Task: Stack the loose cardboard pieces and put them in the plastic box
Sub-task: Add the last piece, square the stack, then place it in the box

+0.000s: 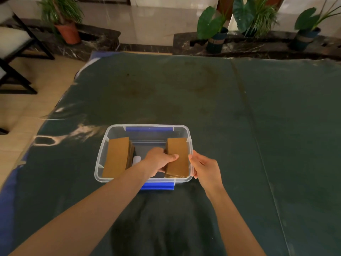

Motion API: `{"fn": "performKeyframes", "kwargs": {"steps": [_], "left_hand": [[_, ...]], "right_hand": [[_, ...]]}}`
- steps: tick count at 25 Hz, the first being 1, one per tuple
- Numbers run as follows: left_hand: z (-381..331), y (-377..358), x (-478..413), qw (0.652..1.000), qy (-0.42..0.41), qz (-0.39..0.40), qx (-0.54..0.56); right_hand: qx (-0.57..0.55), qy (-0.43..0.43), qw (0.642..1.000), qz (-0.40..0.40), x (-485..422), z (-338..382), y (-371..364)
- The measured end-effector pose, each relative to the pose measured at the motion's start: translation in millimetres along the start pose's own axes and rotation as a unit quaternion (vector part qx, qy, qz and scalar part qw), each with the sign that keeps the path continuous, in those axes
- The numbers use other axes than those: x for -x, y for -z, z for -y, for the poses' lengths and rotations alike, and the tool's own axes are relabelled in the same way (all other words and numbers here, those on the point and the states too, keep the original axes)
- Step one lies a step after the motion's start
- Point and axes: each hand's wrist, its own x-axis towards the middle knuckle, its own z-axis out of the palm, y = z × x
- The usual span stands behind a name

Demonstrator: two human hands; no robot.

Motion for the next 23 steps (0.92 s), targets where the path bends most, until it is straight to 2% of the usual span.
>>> {"fn": "performKeyframes", "kwargs": {"steps": [4, 7, 13, 18, 23], "left_hand": [[10.8, -7.6, 4.8, 0.981, -0.102, -0.09, -0.138], [14.0, -9.1, 3.2, 0.961, -0.115, -0.096, -0.234], [8.6, -12.3, 0.0, 0.965, -0.066, -0.047, -0.249], [0.8, -2.0, -3.8, 0.987, 0.019, 0.016, -0.158], [1.1, 18.3, -7.1, 0.981, -0.007, 0.037, -0.189]], "right_hand": [[0.012, -0.008, 1.0, 0.0, 2.0, 5.2, -0.7], [0.013, -0.004, 1.0, 0.004, 2.3, 6.7, 0.1], [0.005, -0.02, 1.0, -0.008, 2.4, 6.7, -0.7], [0.005, -0.03, 1.0, -0.002, 2.5, 5.0, -1.7], [0.008, -0.018, 1.0, -0.004, 5.0, 7.1, -2.0]]}}
